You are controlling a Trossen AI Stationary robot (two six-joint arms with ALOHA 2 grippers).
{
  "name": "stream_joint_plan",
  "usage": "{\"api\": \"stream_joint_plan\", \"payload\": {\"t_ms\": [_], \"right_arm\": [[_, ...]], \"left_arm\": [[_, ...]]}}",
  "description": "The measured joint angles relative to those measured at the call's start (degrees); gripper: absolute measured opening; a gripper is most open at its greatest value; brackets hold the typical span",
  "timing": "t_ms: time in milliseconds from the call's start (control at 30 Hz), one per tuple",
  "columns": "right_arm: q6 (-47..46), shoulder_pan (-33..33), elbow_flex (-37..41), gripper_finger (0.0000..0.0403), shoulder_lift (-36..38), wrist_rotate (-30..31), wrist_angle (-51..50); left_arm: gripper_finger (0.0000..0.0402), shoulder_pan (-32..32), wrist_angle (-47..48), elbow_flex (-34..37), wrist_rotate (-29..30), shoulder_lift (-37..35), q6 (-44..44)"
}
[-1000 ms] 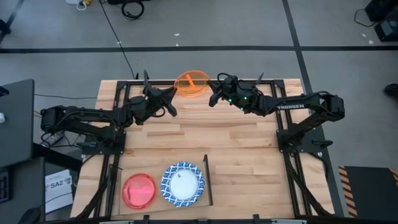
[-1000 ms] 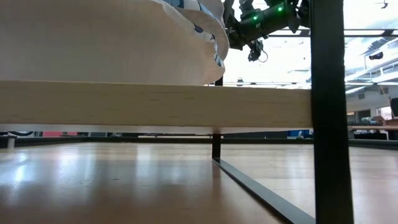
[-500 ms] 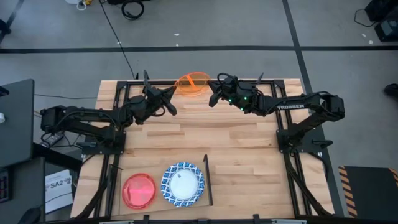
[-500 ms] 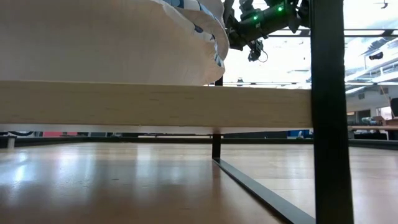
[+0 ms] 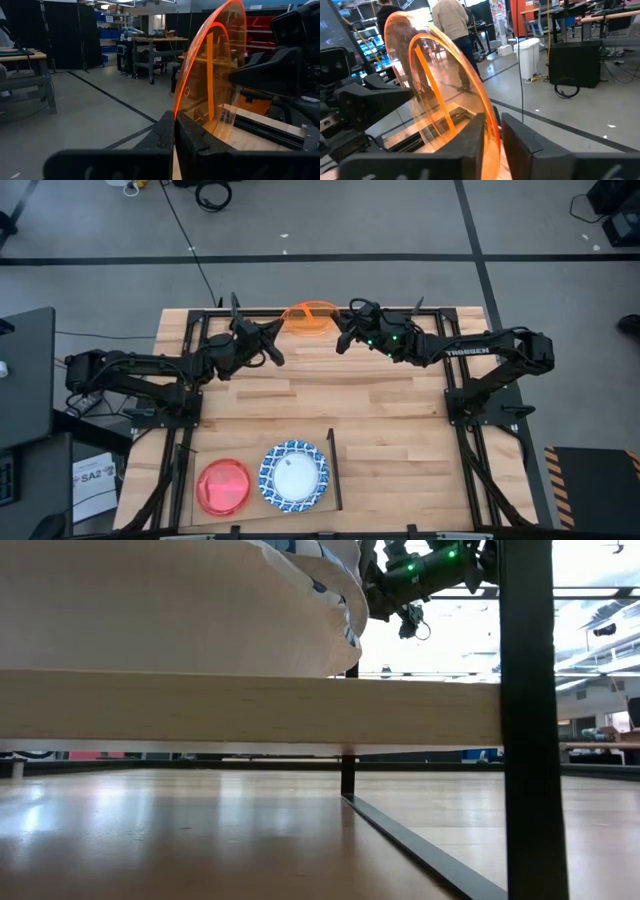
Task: Place and stack plates onto a shelf
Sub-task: Stack the orange plate on top of the pink plate on the shelf
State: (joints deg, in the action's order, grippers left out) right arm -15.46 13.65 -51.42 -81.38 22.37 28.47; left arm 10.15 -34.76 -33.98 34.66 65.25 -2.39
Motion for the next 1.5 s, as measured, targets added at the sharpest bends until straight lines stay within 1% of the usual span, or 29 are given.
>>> {"api": "stream_joint_plan", "payload": {"t_ms": [233, 400, 567, 700, 800, 967, 1133, 1400, 1500], "right_arm": [[0.04, 0.0, 0.0, 0.0136, 0.0, -0.55, 0.0], [0.07, 0.0, 0.0, 0.0175, 0.0, -4.81, 0.0], [0.17, 0.0, 0.0, 0.02, 0.0, -9.13, 0.0], [0.28, 0.0, 0.0, 0.021, 0.07, -11.93, -0.01], [2.38, 0.02, 0.0, 0.0211, 0.71, -13.8, -0.22], [5.25, 0.03, 0.0, 0.0209, 3.44, -15.84, -1.69], [5.17, 0.32, 0.0, 0.021, 8.0, -16.06, -8.05], [5.26, 0.35, 0.0, 0.021, 17.42, -16.07, -22.43], [6.95, 0.35, 0.0, 0.021, 21.25, -16.09, -27.55]], "left_arm": [[0.0008, 0.0, 0.07, 0.0, 0.03, 0.02, 0.0], [0.0008, 0.0, 0.09, 0.0, 0.04, 0.02, 0.0], [0.0008, 0.0, 0.09, 0.0, 0.04, 0.07, 0.01], [0.0008, -0.02, 0.09, 0.0, 0.06, 0.07, 0.0], [0.0008, -0.02, 0.09, 0.0, 0.09, 0.07, 0.0], [0.0008, -0.02, 0.31, 0.0, 0.13, 0.07, 0.07], [0.0008, 0.0, 0.31, 0.0, 0.17, 0.07, 0.03], [0.0008, 0.0, 0.35, 0.0, 0.23, 0.07, 0.04], [0.0008, 0.0, 0.4, 0.0, 0.22, 0.07, 0.02]]}}
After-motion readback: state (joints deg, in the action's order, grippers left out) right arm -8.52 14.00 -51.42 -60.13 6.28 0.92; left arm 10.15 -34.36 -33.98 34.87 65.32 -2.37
